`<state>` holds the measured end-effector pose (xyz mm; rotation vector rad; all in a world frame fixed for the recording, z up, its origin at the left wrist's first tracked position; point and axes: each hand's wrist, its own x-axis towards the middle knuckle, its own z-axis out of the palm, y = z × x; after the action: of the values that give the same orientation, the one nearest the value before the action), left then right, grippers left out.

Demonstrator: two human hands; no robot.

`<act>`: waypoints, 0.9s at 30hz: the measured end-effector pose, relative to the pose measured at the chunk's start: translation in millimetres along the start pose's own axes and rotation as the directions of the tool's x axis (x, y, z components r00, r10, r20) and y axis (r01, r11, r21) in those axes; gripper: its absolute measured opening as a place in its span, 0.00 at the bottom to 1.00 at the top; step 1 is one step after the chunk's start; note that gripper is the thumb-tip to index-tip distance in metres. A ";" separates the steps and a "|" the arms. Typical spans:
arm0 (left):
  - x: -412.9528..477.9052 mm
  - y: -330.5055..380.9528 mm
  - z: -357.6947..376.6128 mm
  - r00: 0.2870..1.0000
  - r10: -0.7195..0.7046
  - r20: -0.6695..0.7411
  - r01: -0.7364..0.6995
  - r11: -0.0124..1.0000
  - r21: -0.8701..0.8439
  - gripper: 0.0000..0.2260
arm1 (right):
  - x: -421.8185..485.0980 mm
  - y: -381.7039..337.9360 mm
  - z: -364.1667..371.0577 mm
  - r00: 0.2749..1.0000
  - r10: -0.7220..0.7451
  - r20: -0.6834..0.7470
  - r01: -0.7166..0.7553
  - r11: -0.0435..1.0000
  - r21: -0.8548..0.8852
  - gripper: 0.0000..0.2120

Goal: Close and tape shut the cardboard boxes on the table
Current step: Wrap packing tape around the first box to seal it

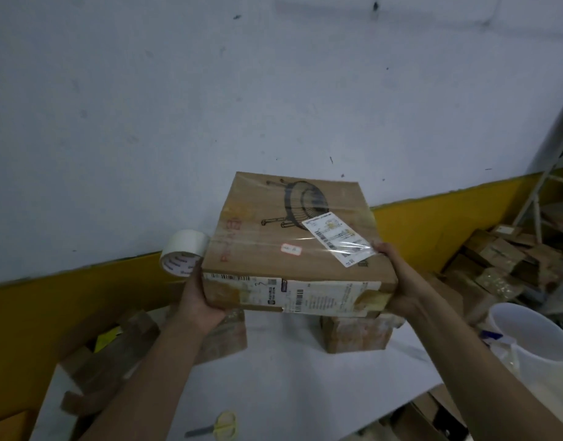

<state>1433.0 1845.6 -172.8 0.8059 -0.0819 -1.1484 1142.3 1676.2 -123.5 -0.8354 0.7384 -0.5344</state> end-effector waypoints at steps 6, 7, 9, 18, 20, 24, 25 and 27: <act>-3.5 12.6 -8.7 0.969 0.215 -0.124 -0.187 0.961 0.204 0.22 | 33.2 37.0 -12.4 0.993 0.029 -0.110 -0.057 0.965 -0.257 0.20; -4.4 14.4 -8.2 0.955 0.253 -0.155 -0.209 0.944 0.254 0.22 | 38.0 43.7 -10.0 0.992 -0.001 -0.126 -0.054 0.899 -0.436 0.18; -4.2 13.9 -5.5 0.921 0.322 -0.218 -0.226 0.900 0.372 0.21 | 43.4 64.5 6.9 0.990 -0.038 -0.138 -0.068 0.724 -0.687 0.16; -36.5 -34.1 25.5 0.833 0.543 0.107 -0.278 0.243 0.929 0.10 | 40.5 118.0 100.3 0.999 0.048 0.007 -0.042 0.927 -0.373 0.33; -31.0 -43.4 22.3 0.829 0.546 0.123 -0.264 0.188 0.946 0.12 | 38.2 124.7 93.2 1.000 -0.001 0.029 0.012 0.936 -0.352 0.31; -18.2 -79.1 6.1 0.841 0.538 0.056 -0.206 0.224 0.952 0.15 | 48.7 143.5 73.6 1.000 -0.010 -0.017 0.002 0.901 -0.434 0.44; -15.7 -87.9 3.4 0.840 0.542 0.035 -0.193 0.238 0.952 0.16 | 47.4 144.2 68.8 1.000 -0.022 -0.016 0.013 0.899 -0.439 0.42; -6.1 -103.9 -2.3 0.831 0.556 0.019 -0.173 0.226 0.958 0.17 | 45.7 143.2 56.5 0.999 -0.037 -0.027 0.021 0.895 -0.445 0.37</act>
<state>1350.6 1834.4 -235.4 1.9344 -0.7084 -0.3352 1233.9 1752.6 -230.8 -1.2679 0.8984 -0.4104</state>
